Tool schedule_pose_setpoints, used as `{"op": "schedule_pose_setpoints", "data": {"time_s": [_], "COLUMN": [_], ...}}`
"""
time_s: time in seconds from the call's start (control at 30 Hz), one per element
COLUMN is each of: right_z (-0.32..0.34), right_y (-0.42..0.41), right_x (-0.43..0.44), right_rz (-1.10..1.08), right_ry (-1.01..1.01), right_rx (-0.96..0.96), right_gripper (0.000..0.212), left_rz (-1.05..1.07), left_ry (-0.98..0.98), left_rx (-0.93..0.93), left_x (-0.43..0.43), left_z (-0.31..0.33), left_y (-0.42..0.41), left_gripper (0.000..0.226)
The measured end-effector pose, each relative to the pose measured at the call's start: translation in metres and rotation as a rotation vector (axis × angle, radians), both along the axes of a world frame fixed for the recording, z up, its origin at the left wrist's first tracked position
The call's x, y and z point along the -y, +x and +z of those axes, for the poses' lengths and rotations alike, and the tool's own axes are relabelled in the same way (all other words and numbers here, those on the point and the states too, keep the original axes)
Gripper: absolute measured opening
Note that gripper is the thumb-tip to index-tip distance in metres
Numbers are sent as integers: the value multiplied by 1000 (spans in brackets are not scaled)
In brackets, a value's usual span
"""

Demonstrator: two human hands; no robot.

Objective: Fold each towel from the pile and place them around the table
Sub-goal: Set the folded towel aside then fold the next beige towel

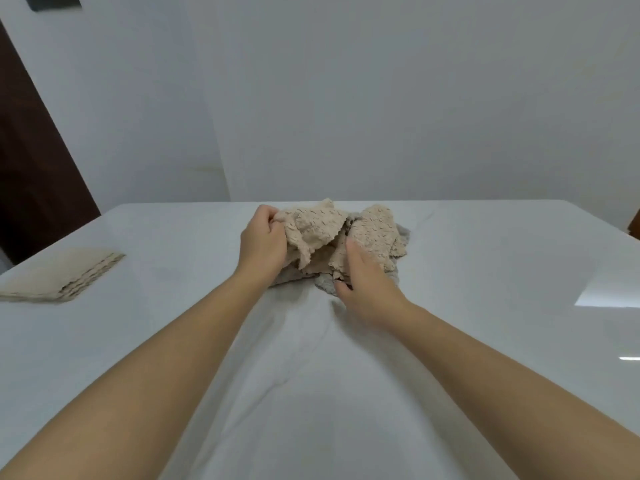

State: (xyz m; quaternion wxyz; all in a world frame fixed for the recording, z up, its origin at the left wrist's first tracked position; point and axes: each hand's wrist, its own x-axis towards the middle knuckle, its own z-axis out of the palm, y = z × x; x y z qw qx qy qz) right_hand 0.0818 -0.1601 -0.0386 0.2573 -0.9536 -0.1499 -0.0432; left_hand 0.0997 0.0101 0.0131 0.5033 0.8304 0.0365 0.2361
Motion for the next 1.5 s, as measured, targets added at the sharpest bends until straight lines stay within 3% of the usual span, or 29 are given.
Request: {"op": "schedule_pose_setpoints", "data": {"time_s": [0.13,0.27,0.4,0.57,0.77,0.93,1.0,1.1,1.27,1.43,1.5], "right_z": [19,38,49,61,68,79,81,84,94,107,117], "right_y": [-14,-36,-61,-91,-96,-91,-91,-90,-72,-44,-39], "right_x": [-19,-33,-35,-32,-25,-8,-5,-3,13,37,36], "right_rz": [-21,44,118,171,3,-90,-72,-49,-89,-228,-297], "right_ry": [171,240,352,556,526,457,368,251,228,163,168], "right_rx": [185,337,419,241,258,245,252,269,319,362,365], "right_gripper": [89,82,46,14,6,14,14,14,12,16,18], "left_rz": [-80,-156,-130,-96,-201,-284,-289,-271,-348,-41,11], "left_ry": [78,188,288,341,374,900,954,982,937,919,729], "left_rx": [-19,-102,-118,-104,-61,-131,-245,-339,-365,-342,-306], "left_x": [-5,-7,-12,-13,-8,-28,-35,-42,-60,-80,-80], "left_z": [29,44,50,54,57,57,59,62,78,87,94], "left_y": [-32,-61,-80,-94,-108,-120,-118,-113,-105,-87,-79], "left_gripper": [24,27,27,37,50,23,14,6,11,28,30]}}
